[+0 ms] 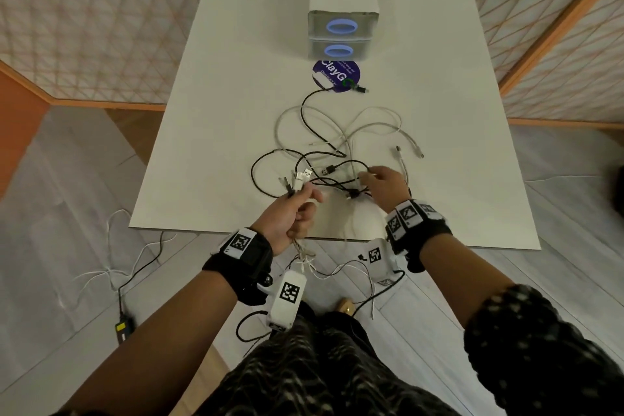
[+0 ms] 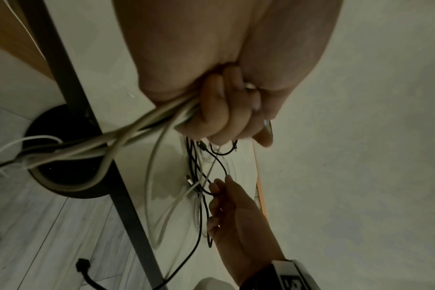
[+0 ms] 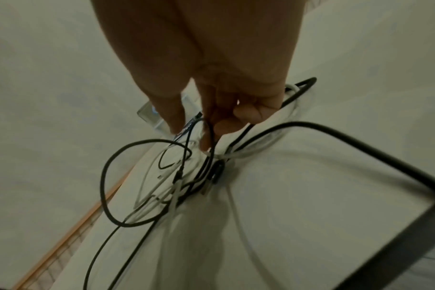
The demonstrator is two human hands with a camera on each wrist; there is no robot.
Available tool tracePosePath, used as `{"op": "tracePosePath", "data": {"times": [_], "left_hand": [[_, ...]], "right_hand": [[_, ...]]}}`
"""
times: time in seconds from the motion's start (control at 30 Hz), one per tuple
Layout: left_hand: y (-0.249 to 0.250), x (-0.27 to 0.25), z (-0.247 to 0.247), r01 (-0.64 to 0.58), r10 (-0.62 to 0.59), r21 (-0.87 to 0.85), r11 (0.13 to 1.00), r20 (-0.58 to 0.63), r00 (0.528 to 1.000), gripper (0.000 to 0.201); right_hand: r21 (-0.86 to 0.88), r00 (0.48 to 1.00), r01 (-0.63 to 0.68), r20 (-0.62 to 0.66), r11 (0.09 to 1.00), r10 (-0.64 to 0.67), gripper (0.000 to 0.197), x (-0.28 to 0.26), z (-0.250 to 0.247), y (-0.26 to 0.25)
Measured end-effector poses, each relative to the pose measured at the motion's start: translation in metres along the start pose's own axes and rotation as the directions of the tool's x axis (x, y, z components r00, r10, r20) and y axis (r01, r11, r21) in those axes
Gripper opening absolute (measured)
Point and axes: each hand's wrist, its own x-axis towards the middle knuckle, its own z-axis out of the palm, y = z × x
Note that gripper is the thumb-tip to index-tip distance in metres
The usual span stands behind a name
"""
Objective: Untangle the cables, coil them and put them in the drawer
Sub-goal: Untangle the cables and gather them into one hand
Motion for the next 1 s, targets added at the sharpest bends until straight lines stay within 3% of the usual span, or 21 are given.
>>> {"op": "tracePosePath", "data": {"times": [0.03,0.1,0.23,0.3,0.37,0.43,0.5,0.53,0.63,0.7,0.77,0.87,0.9,1.0], "left_hand": [[0.0,-0.001,-0.003,0.006,-0.006,-0.009,1.0,-0.032,0.999,0.037],[0.0,-0.001,-0.008,0.015,-0.02,-0.055,0.998,-0.09,0.996,0.038],[0.001,0.004,-0.009,-0.002,-0.024,-0.209,0.978,-0.12,0.992,0.033],[0.005,0.006,-0.004,-0.028,0.004,-0.244,0.969,-0.1,0.995,0.032],[0.008,0.009,0.004,-0.037,0.021,-0.218,0.975,-0.072,0.997,0.032],[0.008,0.012,0.009,-0.026,0.014,-0.177,0.984,-0.071,0.997,0.026],[0.005,0.014,0.011,-0.013,-0.001,-0.183,0.983,-0.075,0.997,0.029],[0.001,0.015,0.011,-0.014,-0.001,-0.21,0.978,-0.072,0.997,0.031],[-0.007,0.01,0.006,-0.012,0.001,-0.27,0.963,-0.039,0.999,0.035],[-0.009,0.005,0.003,-0.005,-0.001,-0.192,0.981,-0.031,1.0,0.036],[-0.008,-0.001,0.0,-0.005,0.002,-0.077,0.997,-0.046,0.999,0.037],[-0.005,-0.006,-0.007,-0.025,0.03,0.045,0.999,-0.105,0.994,0.042],[-0.004,-0.008,-0.009,-0.053,0.063,0.079,0.995,-0.139,0.988,0.043],[-0.003,-0.008,-0.014,-0.167,0.195,0.126,0.978,-0.255,0.947,0.045]], "right_hand": [[-0.002,0.998,0.04,0.037,0.999,-0.04,0.018,0.0,0.0,-0.002],[0.081,0.993,0.098,0.059,0.992,-0.103,0.018,-0.005,-0.001,-0.006],[0.331,0.97,0.239,-0.042,0.913,-0.239,0.01,-0.041,0.006,-0.013],[0.235,0.903,0.424,-0.04,0.875,-0.427,0.012,-0.068,0.013,-0.014],[0.054,0.768,0.638,0.03,0.768,-0.64,0.013,-0.088,0.021,-0.009],[-0.03,0.717,0.684,0.21,0.729,-0.665,0.013,-0.093,0.027,-0.001],[-0.092,0.75,0.623,0.354,0.777,-0.559,0.014,-0.085,0.027,0.008],[-0.136,0.783,0.583,0.357,0.801,-0.509,0.022,-0.078,0.026,0.013],[-0.25,0.868,0.494,0.196,0.833,-0.456,0.04,-0.05,0.014,0.022],[-0.457,0.89,0.455,0.203,0.765,-0.408,0.043,-0.035,0.006,0.024],[-0.635,0.888,0.449,0.239,0.628,-0.393,0.038,-0.028,0.003,0.028],[-0.679,0.857,0.484,0.242,0.552,-0.455,0.023,-0.029,0.003,0.036],[-0.66,0.855,0.491,0.242,0.569,-0.458,0.022,-0.03,0.002,0.038],[-0.475,0.89,0.441,0.123,0.761,-0.439,0.023,-0.034,-0.002,0.039]]}}
